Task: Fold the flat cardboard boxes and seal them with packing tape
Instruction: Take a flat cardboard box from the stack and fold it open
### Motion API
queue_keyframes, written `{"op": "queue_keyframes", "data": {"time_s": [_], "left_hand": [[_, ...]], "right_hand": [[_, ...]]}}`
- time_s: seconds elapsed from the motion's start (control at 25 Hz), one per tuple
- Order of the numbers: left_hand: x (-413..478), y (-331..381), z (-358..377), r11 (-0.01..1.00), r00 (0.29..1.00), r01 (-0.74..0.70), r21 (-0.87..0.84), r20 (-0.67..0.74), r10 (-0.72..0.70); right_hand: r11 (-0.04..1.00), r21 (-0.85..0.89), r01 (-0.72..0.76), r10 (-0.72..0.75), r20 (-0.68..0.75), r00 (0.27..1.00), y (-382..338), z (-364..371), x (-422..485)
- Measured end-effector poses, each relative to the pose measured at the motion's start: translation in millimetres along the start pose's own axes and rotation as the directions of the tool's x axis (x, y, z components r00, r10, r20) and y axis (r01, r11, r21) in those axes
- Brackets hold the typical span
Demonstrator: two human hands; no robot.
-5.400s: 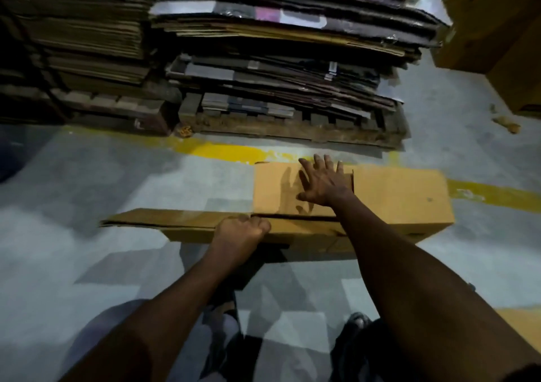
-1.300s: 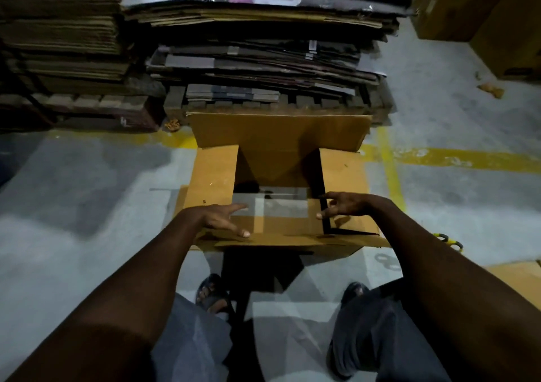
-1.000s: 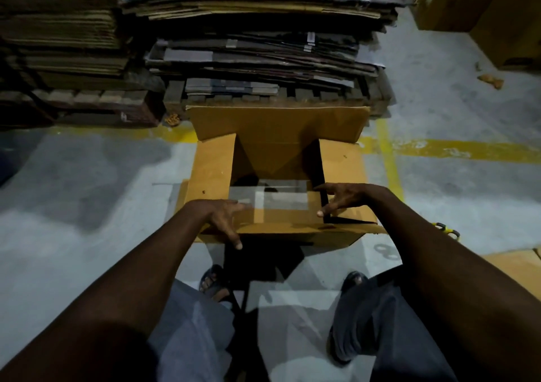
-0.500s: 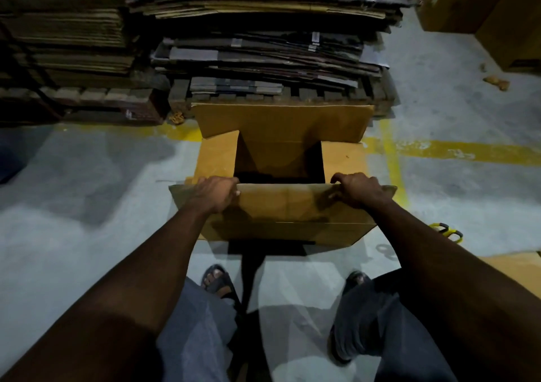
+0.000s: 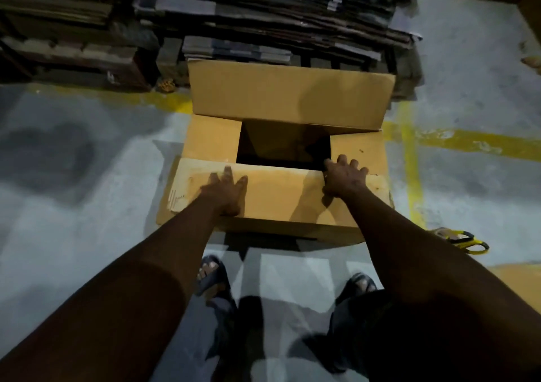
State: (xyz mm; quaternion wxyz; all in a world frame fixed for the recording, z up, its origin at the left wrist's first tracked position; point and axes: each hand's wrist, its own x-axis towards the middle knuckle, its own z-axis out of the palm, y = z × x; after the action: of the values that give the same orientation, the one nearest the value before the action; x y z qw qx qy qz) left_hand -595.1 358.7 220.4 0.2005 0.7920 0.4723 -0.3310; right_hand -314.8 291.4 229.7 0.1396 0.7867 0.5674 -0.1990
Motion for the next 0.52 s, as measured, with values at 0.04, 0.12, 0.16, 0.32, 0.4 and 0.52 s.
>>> {"op": "queue_keyframes", "data": {"time_s": [0.04,0.12,0.16,0.32,0.4,0.52], "left_hand": [[2.4,4.1,-0.5,1.000,1.000,0.005,-0.003,-0.020,-0.005],[3.9,11.9,-4.7,1.000,0.995,-0.023,0.022,-0.093,0.025],[5.8,12.7,-5.8,0.998,0.989,-0.050,0.032,-0.137,0.054],[23.4,-2.2,-9.3,0.998,0.956,-0.061,0.011,-0.287,0.062],[32.7,-7.2,-7.8,0.999,0.946,-0.044,0.003,-0.322,0.043],[48.6,-21.3,-7.0,1.000,0.930,-0.024,0.016,-0.365,0.028]], "right_hand": [[0.999,0.051,0.005,-0.003,-0.044,0.999,-6.2,-4.2,11.5],[0.986,0.164,0.030,0.005,-0.209,0.978,-19.6,-11.4,33.7],[0.982,0.179,0.053,0.003,-0.295,0.956,-25.9,-14.0,43.5],[0.987,0.103,0.127,-0.070,-0.438,0.896,-41.1,-29.4,91.1],[0.984,0.073,0.164,-0.115,-0.448,0.887,-42.1,-40.0,114.4],[0.986,0.124,0.115,-0.049,-0.438,0.897,-30.8,-48.9,148.4]]}}
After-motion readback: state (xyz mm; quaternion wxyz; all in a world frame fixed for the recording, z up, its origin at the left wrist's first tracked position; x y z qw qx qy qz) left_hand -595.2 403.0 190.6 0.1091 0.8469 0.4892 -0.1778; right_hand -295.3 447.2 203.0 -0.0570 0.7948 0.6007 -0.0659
